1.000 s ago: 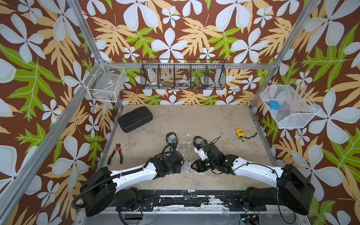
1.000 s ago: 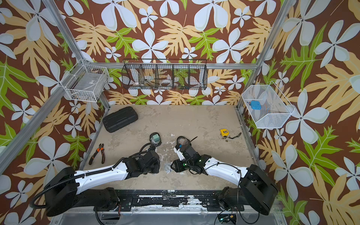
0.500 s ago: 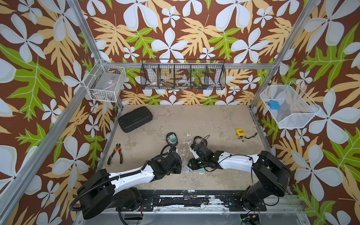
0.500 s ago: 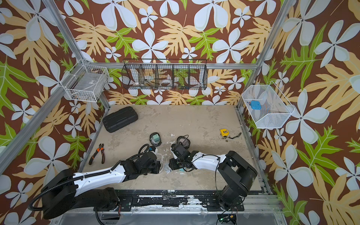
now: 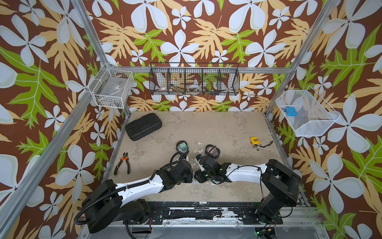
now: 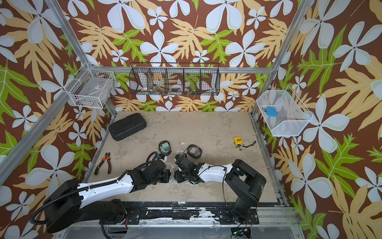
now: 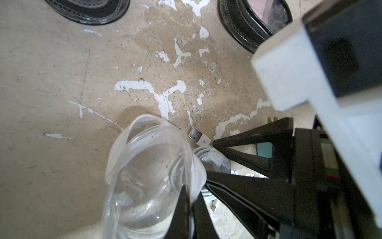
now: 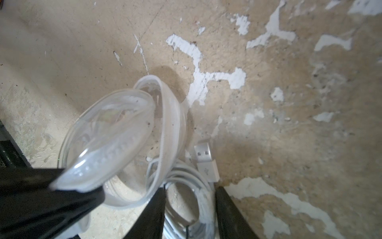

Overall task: Pack away charging kits
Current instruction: Pick up the charging cable from the center of the board, then place the charging cable in the storage bag.

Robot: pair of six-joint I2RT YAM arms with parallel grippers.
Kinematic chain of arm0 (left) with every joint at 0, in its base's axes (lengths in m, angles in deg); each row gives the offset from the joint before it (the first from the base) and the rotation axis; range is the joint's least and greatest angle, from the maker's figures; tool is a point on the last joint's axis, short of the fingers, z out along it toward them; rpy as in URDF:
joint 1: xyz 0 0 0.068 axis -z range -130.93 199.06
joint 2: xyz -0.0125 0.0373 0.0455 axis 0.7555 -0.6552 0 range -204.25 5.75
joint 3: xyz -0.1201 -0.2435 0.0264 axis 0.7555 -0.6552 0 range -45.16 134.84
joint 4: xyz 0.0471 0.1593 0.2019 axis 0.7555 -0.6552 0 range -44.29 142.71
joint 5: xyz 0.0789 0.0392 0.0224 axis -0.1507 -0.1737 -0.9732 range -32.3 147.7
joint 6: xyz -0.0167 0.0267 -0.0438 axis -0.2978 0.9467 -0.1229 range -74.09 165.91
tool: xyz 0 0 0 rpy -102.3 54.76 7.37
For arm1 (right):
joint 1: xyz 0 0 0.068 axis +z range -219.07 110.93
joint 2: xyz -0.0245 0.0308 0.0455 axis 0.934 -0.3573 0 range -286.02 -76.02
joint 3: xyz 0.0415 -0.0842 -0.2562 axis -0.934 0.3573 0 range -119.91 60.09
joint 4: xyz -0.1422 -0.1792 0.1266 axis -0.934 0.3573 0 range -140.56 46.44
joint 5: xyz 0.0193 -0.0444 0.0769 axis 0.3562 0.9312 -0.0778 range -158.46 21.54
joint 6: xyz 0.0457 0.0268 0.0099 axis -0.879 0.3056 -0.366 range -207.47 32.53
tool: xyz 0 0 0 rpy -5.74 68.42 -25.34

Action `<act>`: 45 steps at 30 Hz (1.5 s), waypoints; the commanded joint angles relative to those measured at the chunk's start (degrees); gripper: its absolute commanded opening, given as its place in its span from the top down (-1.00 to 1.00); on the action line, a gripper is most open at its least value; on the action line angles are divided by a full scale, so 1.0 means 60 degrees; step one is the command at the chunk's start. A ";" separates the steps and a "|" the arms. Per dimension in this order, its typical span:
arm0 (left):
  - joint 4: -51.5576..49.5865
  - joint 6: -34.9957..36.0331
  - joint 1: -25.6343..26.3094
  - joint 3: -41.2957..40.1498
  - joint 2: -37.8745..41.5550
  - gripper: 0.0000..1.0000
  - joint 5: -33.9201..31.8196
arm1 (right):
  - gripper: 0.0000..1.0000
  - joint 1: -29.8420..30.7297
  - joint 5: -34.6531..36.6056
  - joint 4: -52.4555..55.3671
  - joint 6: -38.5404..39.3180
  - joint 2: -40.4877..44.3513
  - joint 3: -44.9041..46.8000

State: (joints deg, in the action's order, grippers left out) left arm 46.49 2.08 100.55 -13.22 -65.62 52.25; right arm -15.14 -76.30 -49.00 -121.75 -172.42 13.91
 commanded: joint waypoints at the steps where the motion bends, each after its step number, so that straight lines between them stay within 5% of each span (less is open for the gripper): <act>1: 0.0100 0.0011 -0.0053 0.0094 0.0052 1.00 0.0030 | 0.14 0.0035 0.0284 0.1507 -0.0146 0.0006 0.0208; 7: 0.0085 0.0025 -0.0107 0.0052 0.0155 1.00 0.0051 | 0.27 0.0049 0.0690 0.1718 -0.0131 0.0398 0.0515; 16: 0.0205 0.0084 -0.0318 -0.0074 0.0082 1.00 0.0281 | 1.00 0.0049 0.1162 0.1674 0.0287 0.0632 0.0494; 30: 0.0161 0.0125 -0.0478 0.0221 -0.0290 1.00 0.0663 | 1.00 0.0049 0.1086 0.2616 0.0583 0.2112 -0.0662; 45: 0.0253 -0.0116 -0.0737 -0.0036 0.0628 1.00 0.0862 | 1.00 0.0049 0.0176 0.1453 0.0662 0.0364 -0.0596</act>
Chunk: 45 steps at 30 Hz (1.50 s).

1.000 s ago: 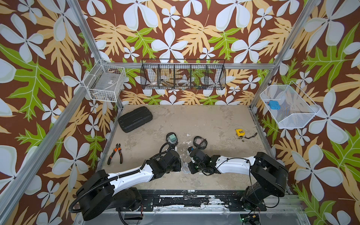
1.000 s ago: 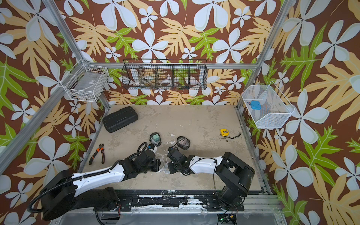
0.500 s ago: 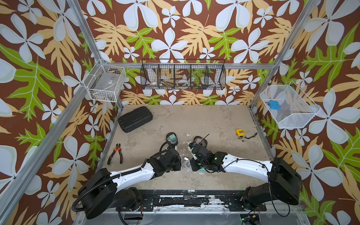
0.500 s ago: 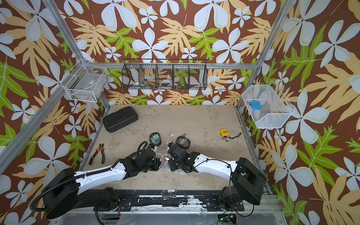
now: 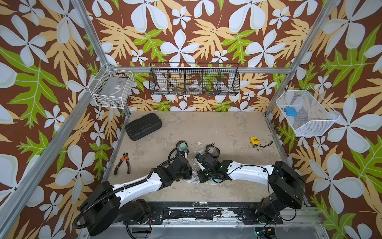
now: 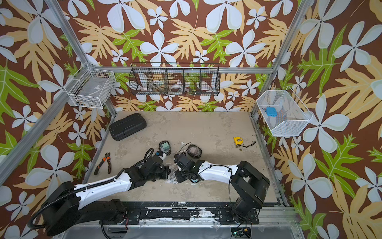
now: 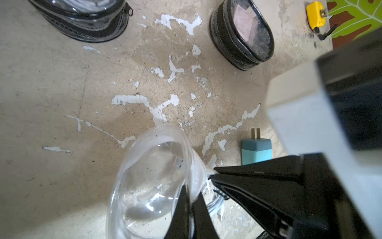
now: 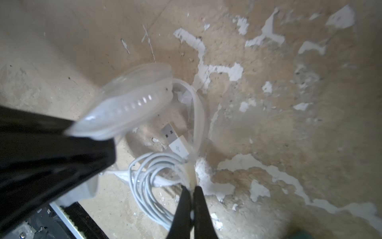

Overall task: Pack away charging kits
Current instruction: Place the charging cable in the storage bag.

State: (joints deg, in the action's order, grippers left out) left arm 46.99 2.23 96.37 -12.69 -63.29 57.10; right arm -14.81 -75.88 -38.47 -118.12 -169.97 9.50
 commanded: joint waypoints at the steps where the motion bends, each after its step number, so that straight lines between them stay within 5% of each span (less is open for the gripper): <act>1: 0.0269 -0.0105 -0.0034 -0.0213 0.0372 1.00 0.0151 | 1.00 -0.0005 0.0108 -0.0386 0.0065 -0.0044 0.0196; 11: 0.2508 -0.0516 -0.0056 -0.1611 0.1247 1.00 0.1098 | 1.00 -0.0006 -0.0323 -0.0032 0.0381 -0.0229 -0.0890; 45: 0.3545 -0.0323 -0.0053 -0.2467 0.1324 1.00 0.1082 | 1.00 -0.0770 -0.3706 -0.1111 -0.0688 -0.2358 -0.2024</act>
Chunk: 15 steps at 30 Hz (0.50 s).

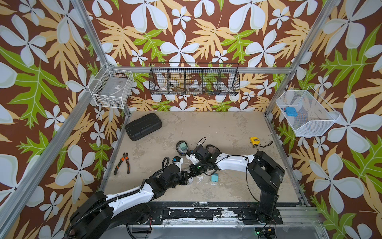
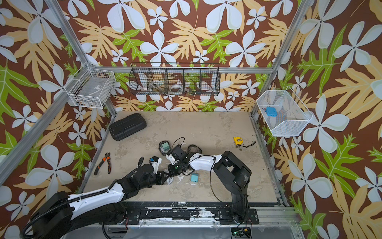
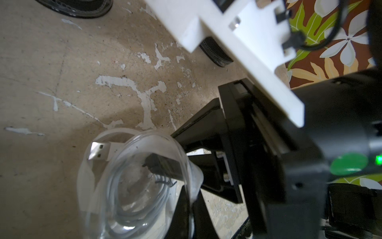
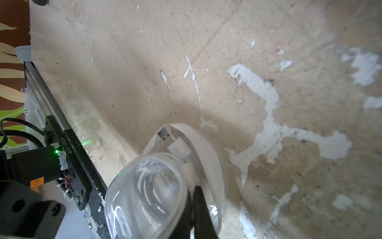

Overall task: Pack away charging kits
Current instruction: Place the charging cable in the storage bag.

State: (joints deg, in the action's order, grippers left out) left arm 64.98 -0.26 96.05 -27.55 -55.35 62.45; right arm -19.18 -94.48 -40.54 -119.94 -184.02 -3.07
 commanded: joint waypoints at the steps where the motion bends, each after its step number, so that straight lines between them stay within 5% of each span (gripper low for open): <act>1: 0.0547 0.0093 0.0003 0.0004 -0.0025 1.00 0.0216 | 1.00 -0.0092 -0.0870 -0.0969 -0.0524 -0.0013 0.0124; 15: 0.0694 0.0166 -0.0009 -0.0109 -0.0071 1.00 0.0263 | 1.00 -0.0214 -0.1801 -0.1044 -0.0902 -0.0272 -0.0160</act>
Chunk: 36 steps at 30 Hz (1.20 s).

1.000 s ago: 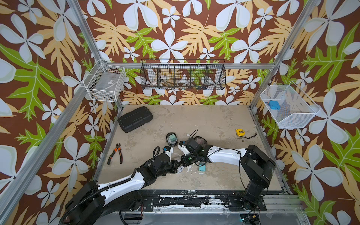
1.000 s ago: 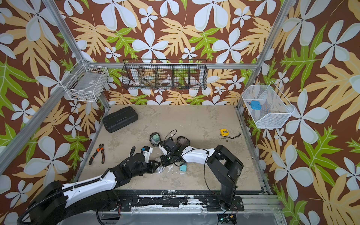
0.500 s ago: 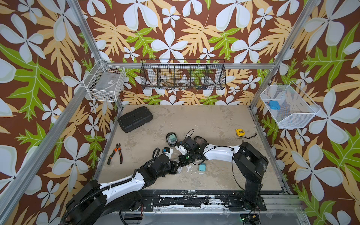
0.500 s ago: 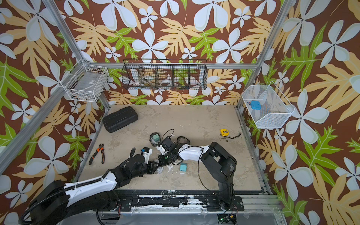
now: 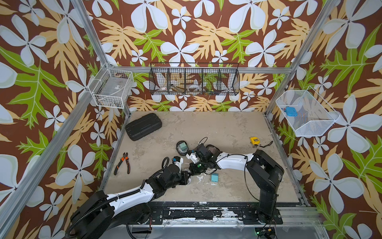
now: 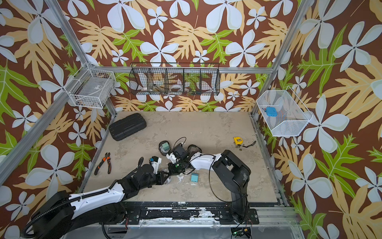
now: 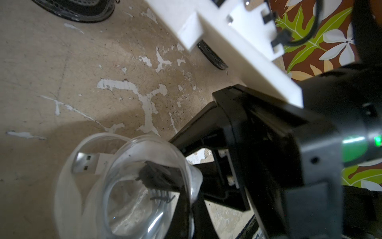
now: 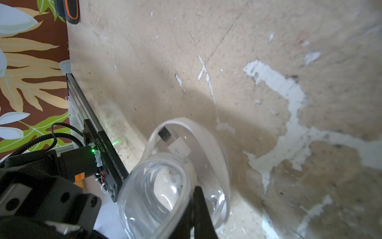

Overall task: Pack away charging kits
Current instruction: Place the charging cable in the storage bag, then pick up the plug from the center of the board.

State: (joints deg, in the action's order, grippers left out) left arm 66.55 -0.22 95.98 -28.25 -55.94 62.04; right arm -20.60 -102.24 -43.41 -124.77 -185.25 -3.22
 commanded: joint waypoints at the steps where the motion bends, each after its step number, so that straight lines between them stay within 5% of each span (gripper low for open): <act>1: 0.0418 0.0173 0.0003 -0.0004 0.0028 1.00 0.0318 | 1.00 0.0023 -0.0480 -0.0549 -0.0097 -0.0114 -0.0176; 9: 0.0168 0.0217 -0.0091 -0.0004 0.0217 1.00 -0.0015 | 0.89 0.0094 0.0339 -0.0116 0.0267 -0.0057 0.0008; 21: -0.0300 0.0567 -0.0242 0.0248 0.0222 1.00 -0.0108 | 0.25 0.0169 0.0875 -0.0431 0.0153 0.1087 0.0671; 27: -0.0243 0.0641 -0.0233 0.0257 -0.0044 1.00 -0.0152 | -0.18 0.0176 0.1614 0.0339 0.0635 0.2111 0.0714; 36: -0.0265 0.1054 -0.0231 0.0517 -0.0338 1.00 -0.0326 | -0.55 0.0083 0.3381 0.1092 0.0630 0.3940 0.1628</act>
State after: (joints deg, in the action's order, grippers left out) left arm 65.24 4.46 94.60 -25.74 -57.60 60.97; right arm -20.05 -86.26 -38.12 -121.27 -163.65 5.94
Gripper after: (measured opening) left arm 0.063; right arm 0.764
